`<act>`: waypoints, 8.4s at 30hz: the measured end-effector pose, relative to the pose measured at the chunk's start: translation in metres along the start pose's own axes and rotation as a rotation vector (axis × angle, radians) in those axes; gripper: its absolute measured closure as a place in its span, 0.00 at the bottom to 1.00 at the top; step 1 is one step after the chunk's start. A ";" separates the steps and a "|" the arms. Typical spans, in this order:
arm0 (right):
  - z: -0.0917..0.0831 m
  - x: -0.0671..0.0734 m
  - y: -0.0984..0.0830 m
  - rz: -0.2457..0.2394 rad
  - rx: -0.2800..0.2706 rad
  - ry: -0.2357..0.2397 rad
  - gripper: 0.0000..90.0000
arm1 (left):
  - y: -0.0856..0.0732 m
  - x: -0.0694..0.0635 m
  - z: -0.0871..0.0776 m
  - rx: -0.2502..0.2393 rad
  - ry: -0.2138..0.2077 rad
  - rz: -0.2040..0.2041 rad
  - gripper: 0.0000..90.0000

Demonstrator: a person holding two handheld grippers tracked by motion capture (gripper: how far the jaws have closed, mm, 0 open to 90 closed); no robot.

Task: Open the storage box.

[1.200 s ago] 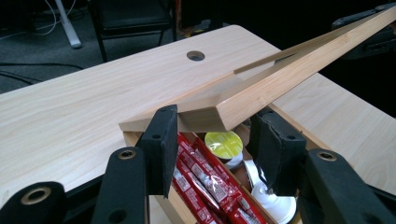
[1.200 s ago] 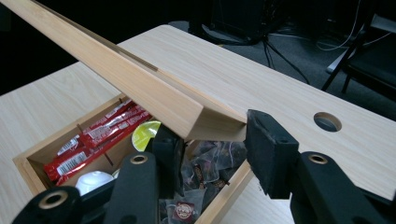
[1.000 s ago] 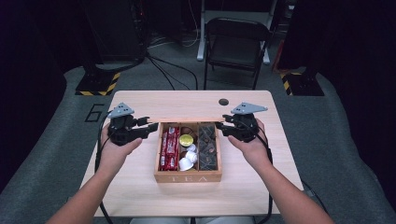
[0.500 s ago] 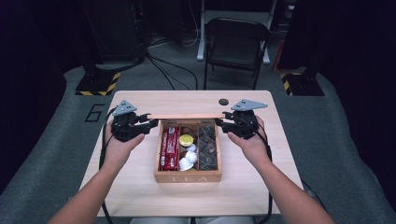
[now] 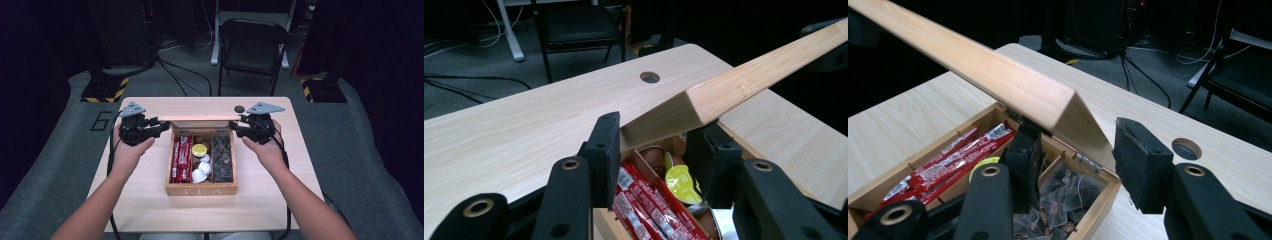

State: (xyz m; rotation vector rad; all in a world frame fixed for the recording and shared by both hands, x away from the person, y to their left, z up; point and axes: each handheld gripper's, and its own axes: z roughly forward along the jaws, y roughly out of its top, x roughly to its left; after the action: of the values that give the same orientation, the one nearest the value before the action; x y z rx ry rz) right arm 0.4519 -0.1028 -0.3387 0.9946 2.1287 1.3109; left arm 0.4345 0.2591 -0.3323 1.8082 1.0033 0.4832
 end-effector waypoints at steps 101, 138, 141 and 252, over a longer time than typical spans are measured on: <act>0.088 -0.040 -0.022 0.070 0.068 -0.060 0.63 | 0.022 0.040 0.053 -0.022 0.037 -0.037 0.68; 0.101 -0.043 -0.032 0.054 0.090 -0.090 0.72 | 0.010 0.043 0.072 -0.007 0.070 -0.038 0.62; 0.101 -0.043 -0.032 0.059 0.087 -0.094 0.72 | 0.009 0.044 0.075 0.004 0.069 -0.045 0.62; 0.091 -0.054 -0.019 0.169 0.107 -0.087 0.50 | -0.015 0.066 0.065 0.039 0.088 -0.111 0.60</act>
State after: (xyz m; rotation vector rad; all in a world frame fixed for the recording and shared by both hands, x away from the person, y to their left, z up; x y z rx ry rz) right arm 0.5428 -0.0974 -0.3963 1.2773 2.1054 1.2154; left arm 0.5117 0.2788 -0.3820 1.7679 1.1739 0.4808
